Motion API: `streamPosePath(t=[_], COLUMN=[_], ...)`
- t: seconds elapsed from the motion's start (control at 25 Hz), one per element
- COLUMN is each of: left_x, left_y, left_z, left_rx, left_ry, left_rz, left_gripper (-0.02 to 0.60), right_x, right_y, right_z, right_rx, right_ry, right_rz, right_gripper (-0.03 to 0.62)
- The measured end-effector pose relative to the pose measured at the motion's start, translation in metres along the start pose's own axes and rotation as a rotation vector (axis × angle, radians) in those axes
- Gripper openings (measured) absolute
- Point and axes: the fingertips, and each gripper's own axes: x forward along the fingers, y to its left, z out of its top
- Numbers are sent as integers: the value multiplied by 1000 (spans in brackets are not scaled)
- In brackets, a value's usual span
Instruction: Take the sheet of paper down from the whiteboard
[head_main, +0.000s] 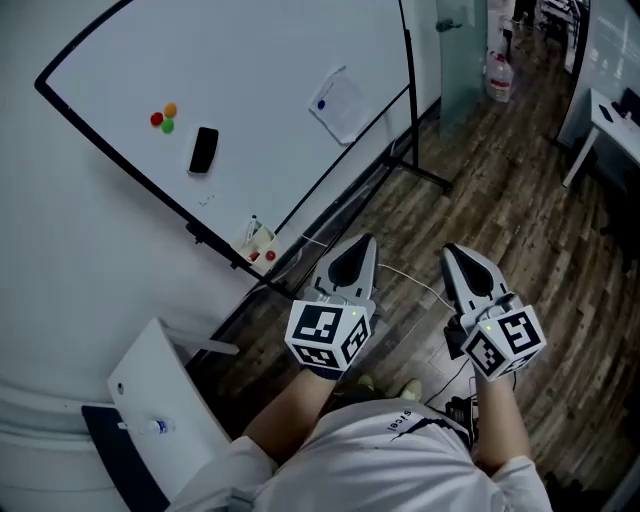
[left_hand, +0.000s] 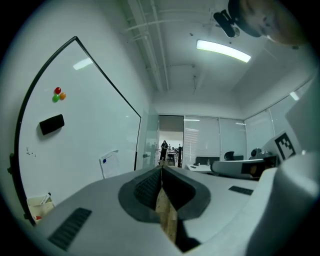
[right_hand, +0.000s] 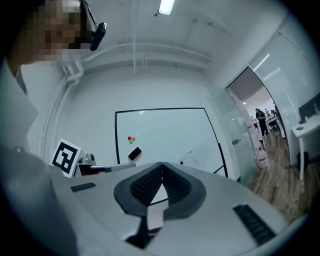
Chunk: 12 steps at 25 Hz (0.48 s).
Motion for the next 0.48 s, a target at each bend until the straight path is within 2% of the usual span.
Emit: streamPosePath(t=[0.28, 0.48], left_x=[7, 38], left_y=[23, 55], left_z=[-22, -26], left_rx=[-9, -32], left_ry=[48, 30], left_rz=[59, 79], left_gripper=[14, 14], right_x=[20, 59], right_y=[-9, -22], right_z=[-23, -26], right_rx=[48, 26], right_ry=[42, 46], right_rz=[26, 38], right_gripper=[14, 14])
